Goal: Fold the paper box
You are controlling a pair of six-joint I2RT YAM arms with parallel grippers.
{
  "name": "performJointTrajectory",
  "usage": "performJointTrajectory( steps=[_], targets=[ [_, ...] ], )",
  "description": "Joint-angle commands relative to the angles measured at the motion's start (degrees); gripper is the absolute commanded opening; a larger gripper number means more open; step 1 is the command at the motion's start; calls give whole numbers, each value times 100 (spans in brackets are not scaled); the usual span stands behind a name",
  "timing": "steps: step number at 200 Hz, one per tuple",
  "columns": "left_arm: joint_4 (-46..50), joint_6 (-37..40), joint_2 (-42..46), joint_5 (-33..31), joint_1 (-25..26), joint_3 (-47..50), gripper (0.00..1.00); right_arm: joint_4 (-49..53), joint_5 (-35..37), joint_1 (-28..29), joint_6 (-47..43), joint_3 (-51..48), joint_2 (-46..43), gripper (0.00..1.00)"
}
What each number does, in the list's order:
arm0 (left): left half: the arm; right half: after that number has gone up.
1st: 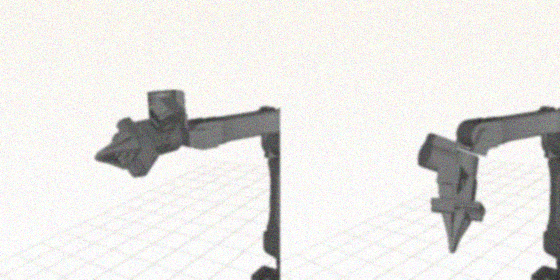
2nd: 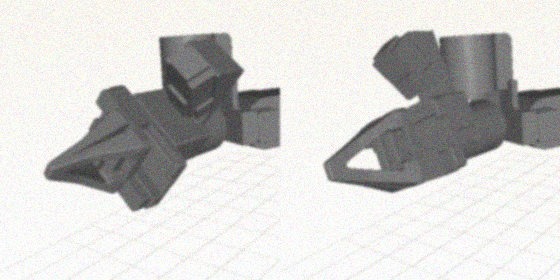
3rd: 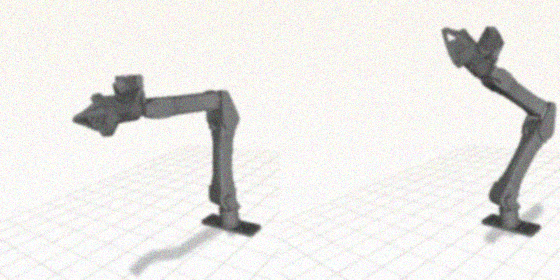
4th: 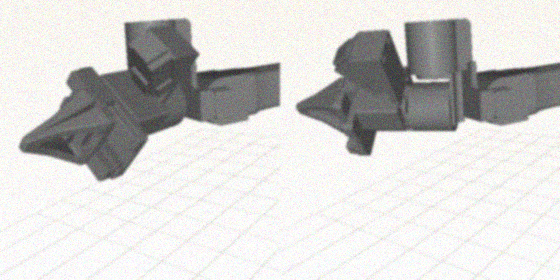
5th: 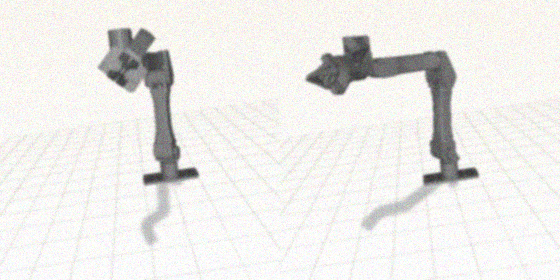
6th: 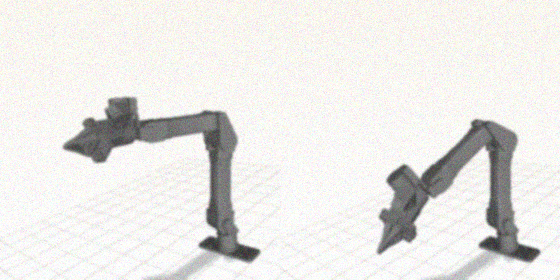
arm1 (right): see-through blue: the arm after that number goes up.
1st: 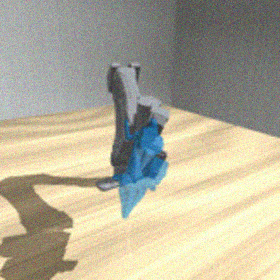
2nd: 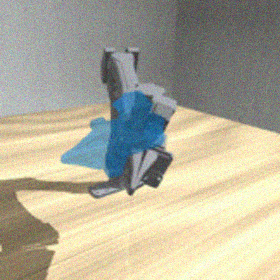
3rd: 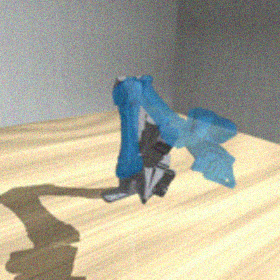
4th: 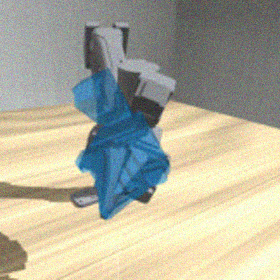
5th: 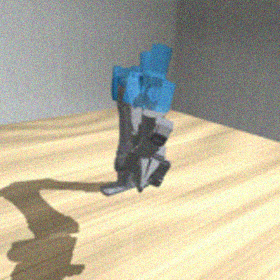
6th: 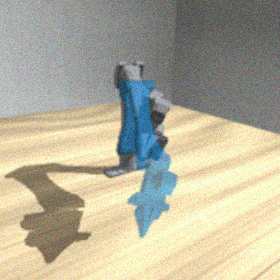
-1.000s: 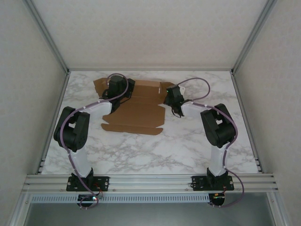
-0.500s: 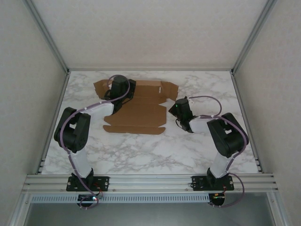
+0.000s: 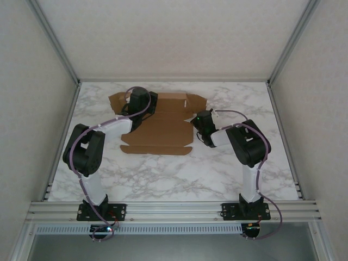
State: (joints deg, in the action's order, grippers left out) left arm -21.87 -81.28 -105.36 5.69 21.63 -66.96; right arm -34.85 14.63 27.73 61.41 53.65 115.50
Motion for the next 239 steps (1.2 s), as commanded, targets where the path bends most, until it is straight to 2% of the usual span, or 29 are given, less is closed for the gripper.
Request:
performJointTrajectory(
  steps=[1, 87, 152, 166, 200, 239],
  targets=[
    [779, -36, -195, -29, 91, 34, 0, -22, -118, -75, 107, 313, 240, 0],
    [803, -29, -196, 11, 96, 25, 0, -352, -1383, 48, 508, 778, 515, 0],
    [901, -29, -92, -14, 96, 120, 0, -66, -1512, 144, 407, 1045, 644, 0],
    [992, 14, -57, -56, 96, 122, 0, -8, -1449, 134, 218, 885, 405, 0],
    [1266, 33, -20, -169, 86, 156, 0, 692, -1388, 26, -736, 495, -585, 9],
    [1386, 48, -19, -245, 57, 116, 0, 1379, -1723, -439, -1647, -48, -1812, 15]
  ],
)
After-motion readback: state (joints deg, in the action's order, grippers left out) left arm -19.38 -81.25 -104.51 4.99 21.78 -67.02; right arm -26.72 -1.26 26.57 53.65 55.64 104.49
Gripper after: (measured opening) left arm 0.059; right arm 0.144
